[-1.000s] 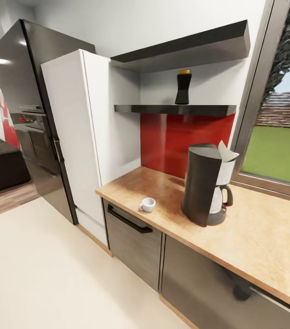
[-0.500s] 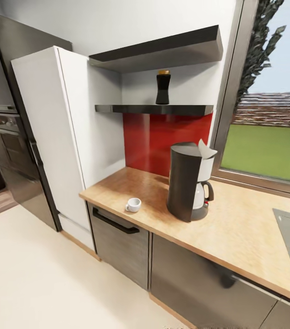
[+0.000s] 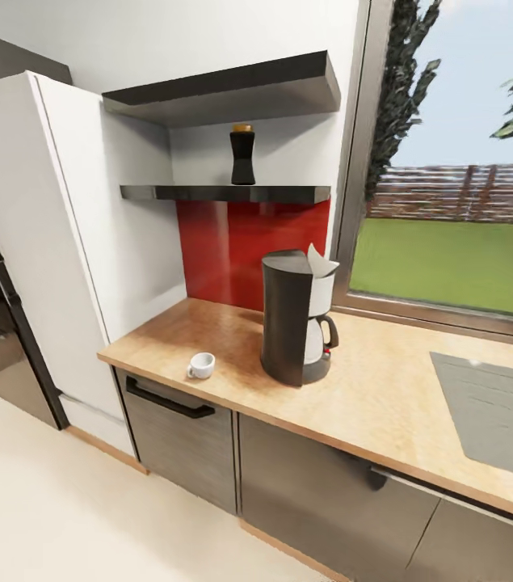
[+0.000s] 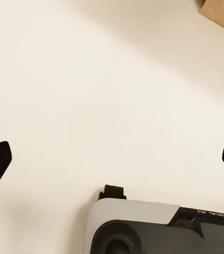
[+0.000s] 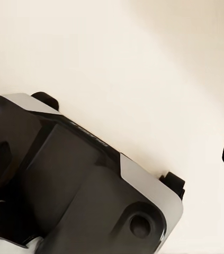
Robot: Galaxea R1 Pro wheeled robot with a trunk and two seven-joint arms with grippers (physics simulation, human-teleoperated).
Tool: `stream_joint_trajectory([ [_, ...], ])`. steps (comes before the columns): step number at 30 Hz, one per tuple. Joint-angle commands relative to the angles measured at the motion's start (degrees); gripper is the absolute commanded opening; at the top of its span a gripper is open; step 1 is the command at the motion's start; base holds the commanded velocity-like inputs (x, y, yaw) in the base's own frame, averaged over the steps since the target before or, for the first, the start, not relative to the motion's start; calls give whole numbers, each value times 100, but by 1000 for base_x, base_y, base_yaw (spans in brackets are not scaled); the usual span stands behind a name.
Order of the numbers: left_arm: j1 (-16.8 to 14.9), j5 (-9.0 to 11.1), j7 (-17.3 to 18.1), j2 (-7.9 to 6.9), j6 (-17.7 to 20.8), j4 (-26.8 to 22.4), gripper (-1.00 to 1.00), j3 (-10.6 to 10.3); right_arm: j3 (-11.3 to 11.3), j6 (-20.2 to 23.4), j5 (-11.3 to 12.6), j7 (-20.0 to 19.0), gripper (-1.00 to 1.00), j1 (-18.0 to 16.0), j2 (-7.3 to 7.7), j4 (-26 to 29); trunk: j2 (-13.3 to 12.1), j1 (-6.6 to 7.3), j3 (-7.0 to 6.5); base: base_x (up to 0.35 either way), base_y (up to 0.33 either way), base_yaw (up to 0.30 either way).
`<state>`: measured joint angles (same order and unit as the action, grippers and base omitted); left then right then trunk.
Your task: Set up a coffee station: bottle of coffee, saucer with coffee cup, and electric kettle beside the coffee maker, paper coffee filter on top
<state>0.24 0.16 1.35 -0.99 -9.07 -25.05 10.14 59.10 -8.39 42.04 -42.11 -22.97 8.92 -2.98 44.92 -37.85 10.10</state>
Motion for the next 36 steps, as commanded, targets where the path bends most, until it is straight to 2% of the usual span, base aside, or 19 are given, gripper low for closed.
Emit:
stream_joint_trajectory([
  [1, 2, 1, 14, 2, -7, -9, 100, 16, 49, -40, 31, -26, 100, -6, -5, -18, 6, -1, 7, 0, 0, -286],
  [7, 2, 1, 14, -1, -7, -13, 100, 15, 49, -40, 25, -25, 100, -6, -5, -18, 6, -1, 7, 0, 36, -133],
  [18, 2, 1, 14, -7, -7, -13, 100, 14, 49, -40, 27, -25, 100, -6, -5, -18, 6, -1, 7, 0, 239, -31],
  [36, 2, 1, 14, -8, -7, -18, 100, 16, 49, -40, 24, 2, 100, -6, -5, -18, 6, -1, 7, 0, 51, -212],
])
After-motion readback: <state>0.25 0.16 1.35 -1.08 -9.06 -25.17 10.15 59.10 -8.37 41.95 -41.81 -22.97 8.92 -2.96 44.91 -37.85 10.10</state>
